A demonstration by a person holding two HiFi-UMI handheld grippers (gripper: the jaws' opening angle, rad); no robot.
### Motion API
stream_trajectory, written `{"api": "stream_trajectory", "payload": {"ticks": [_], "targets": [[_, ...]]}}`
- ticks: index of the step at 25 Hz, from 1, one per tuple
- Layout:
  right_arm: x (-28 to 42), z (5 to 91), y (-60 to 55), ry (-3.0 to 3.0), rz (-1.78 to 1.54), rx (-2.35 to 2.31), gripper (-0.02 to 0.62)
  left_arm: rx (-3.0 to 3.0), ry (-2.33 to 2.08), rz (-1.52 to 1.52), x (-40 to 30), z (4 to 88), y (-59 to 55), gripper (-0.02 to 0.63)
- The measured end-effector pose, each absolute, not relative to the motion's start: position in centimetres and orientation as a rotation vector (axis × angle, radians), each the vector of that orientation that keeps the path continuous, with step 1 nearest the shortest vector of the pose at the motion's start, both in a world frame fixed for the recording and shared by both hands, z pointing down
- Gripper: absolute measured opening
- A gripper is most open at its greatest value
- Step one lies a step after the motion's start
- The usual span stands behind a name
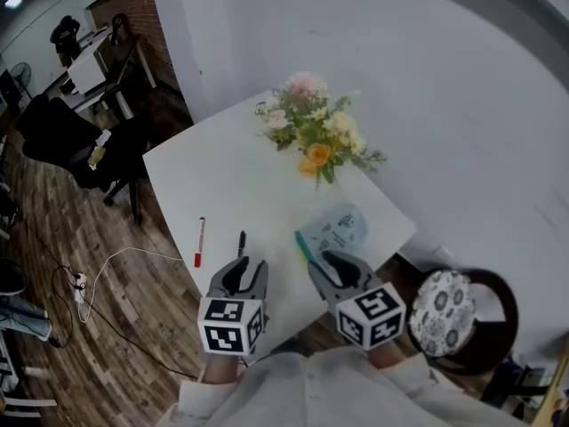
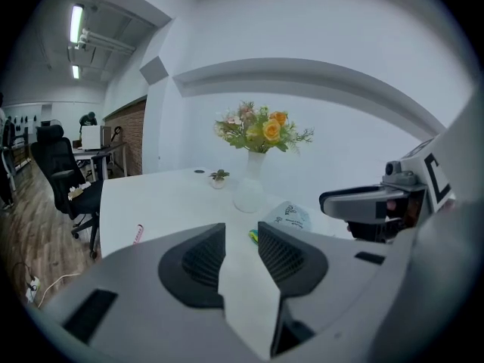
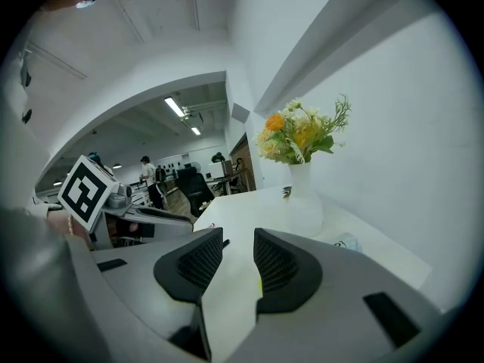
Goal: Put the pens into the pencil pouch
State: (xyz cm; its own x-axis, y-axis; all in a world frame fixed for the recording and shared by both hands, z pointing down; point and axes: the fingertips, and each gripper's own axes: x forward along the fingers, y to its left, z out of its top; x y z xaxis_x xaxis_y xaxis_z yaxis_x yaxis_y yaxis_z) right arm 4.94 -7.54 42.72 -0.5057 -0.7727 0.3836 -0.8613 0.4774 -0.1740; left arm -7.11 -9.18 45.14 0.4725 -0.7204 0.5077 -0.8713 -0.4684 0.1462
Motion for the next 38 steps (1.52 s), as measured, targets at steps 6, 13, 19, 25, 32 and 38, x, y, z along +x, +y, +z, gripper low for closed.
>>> {"api": "stream_trajectory", "payload": {"ticks": [6, 13, 19, 25, 32, 38], "targets": [[4.8, 45.1, -9.1, -2.399, 0.588, 1.437, 0.12, 2.31, -1.275, 0.58, -8.3, 47.2, -10.8, 0.115], [4.6, 48.1, -9.9, -2.3, 0.65, 1.428, 0.12, 2.284, -1.21, 0.571, -9.1, 49.2, -11.5, 0.115], [4.7, 49.7, -10.4, -2.225, 0.637, 1.398, 0.12, 2.226, -1.162, 0.593, -9.8, 52.0, -11.1, 0.115], [5.5, 51.7, -9.9, -2.149, 0.653, 1.37, 0.12, 2.213, -1.132, 0.601, -9.2, 53.0, -11.2, 0.115], [5.7, 53.6, -9.3, -2.089, 0.632, 1.31, 0.12, 2.239, -1.099, 0.612, -8.1, 53.0, -11.3, 0.115], [5.7, 54.9, -9.0, -2.037, 0.589, 1.244, 0.119, 2.245, -1.09, 0.614, -7.1, 52.7, -11.0, 0.115]]}}
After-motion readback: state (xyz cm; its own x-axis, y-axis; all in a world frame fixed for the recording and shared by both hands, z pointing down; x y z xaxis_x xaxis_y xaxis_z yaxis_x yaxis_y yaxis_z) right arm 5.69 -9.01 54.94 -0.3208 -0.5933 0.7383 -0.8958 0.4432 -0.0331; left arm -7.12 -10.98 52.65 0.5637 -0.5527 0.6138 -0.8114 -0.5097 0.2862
